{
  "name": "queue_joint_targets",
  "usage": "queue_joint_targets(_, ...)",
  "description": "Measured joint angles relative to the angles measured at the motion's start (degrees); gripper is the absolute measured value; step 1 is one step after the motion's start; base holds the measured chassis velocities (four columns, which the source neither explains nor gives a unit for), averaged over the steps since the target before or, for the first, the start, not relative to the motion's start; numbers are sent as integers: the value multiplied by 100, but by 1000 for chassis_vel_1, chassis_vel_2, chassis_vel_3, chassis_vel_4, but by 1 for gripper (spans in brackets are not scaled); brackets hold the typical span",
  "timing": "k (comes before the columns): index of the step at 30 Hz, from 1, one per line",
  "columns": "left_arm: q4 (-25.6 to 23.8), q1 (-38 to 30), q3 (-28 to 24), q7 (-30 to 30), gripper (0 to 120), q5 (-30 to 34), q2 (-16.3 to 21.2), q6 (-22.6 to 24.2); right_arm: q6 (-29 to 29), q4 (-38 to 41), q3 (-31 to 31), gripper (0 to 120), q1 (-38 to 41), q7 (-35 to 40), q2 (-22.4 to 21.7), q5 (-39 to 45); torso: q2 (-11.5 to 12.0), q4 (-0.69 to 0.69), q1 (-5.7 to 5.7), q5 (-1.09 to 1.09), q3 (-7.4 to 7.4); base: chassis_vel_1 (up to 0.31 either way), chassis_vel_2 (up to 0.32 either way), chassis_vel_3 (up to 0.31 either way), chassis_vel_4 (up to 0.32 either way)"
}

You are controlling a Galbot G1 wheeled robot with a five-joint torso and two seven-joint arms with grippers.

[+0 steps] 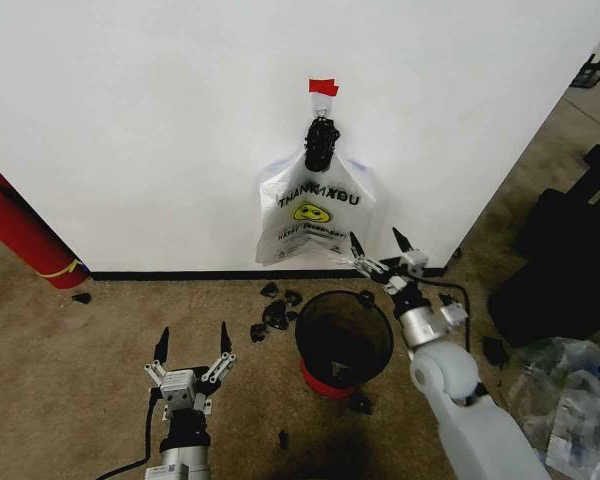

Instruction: Pick up the garbage bag from the wall and place it over the trash bin.

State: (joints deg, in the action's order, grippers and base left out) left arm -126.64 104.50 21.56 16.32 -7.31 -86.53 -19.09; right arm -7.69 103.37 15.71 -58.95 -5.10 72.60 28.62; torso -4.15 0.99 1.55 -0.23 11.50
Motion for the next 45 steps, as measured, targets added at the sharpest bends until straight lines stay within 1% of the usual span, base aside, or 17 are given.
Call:
queue_joint_targets(5,-8,26,4,4,100,-39,-25,-6,34,-428,-192,100,528,-393,31,1025,0,1,0,0,-1,0,0,0,0)
queue_joint_targets(6,-8,26,4,4,100,-39,-25,-6,34,-428,-192,100,528,-393,31,1025,0,1,0,0,-1,0,0,0,0)
queue_joint_targets(8,-27,35,10,5,100,-53,-38,-8,66,-607,-247,100,787,-557,73,1445,0,1,0,0,-1,0,0,0,0)
queue_joint_targets(9,-31,37,11,6,100,-55,-41,-8,71,-645,-258,100,841,-589,83,1516,0,1,0,0,-1,0,0,0,0)
queue_joint_targets(12,-53,59,21,9,100,-76,-63,-16,106,-1014,-361,100,1331,-947,163,2082,0,0,0,0,0,0,0,0,0)
queue_joint_targets(15,-64,74,31,15,100,-83,-69,-25,118,-1204,-425,100,1558,-1134,209,2277,0,1,0,0,0,0,0,0,0)
queue_joint_targets(19,-91,101,48,27,100,-93,-79,-58,140,-1645,-627,98,1993,-1264,330,2447,0,-1,0,0,0,0,0,0,0)
queue_joint_targets(20,-100,107,50,28,100,-95,-81,-65,142,-1723,-665,95,2064,-1272,353,2453,0,0,0,0,0,0,0,0,0)
queue_joint_targets(21,-100,107,50,28,100,-95,-81,-65,142,-1723,-665,95,2064,-1272,353,2453,0,0,0,0,0,0,0,0,0)
queue_joint_targets(23,-121,122,54,34,100,-101,-96,-81,143,-1903,-747,88,2208,-1303,415,2454,0,0,0,0,-1,0,0,0,0)
queue_joint_targets(28,-138,148,74,82,100,-124,-120,-124,143,-2286,-831,87,2428,-1377,528,2500,0,1,0,0,-1,0,0,0,0)
queue_joint_targets(30,-140,151,78,88,100,-126,-126,-130,143,-2348,-836,87,2464,-1404,545,2514,0,0,0,0,-1,0,0,0,0)
queue_joint_targets(33,-145,156,81,92,100,-136,-140,-140,143,-2448,-850,82,2534,-1437,565,2536,0,1,0,0,-1,0,0,0,0)
queue_joint_targets(38,-148,156,82,92,100,-145,-147,-142,150,-2509,-849,81,2609,-1469,597,2550,0,1,0,0,-1,0,0,0,0)
queue_joint_targets(40,-148,154,82,92,100,-154,-151,-145,166,-2540,-836,77,2649,-1471,625,2587,0,0,0,0,-1,0,0,0,0)
queue_joint_targets(44,-144,152,81,92,100,-158,-150,-148,176,-2603,-829,62,2712,-1467,646,2636,0,0,0,0,-1,0,0,0,0)
queue_joint_targets(45,-144,152,81,92,100,-158,-150,-148,176,-2603,-829,62,2712,-1467,646,2636,0,0,0,0,-1,0,0,0,0)
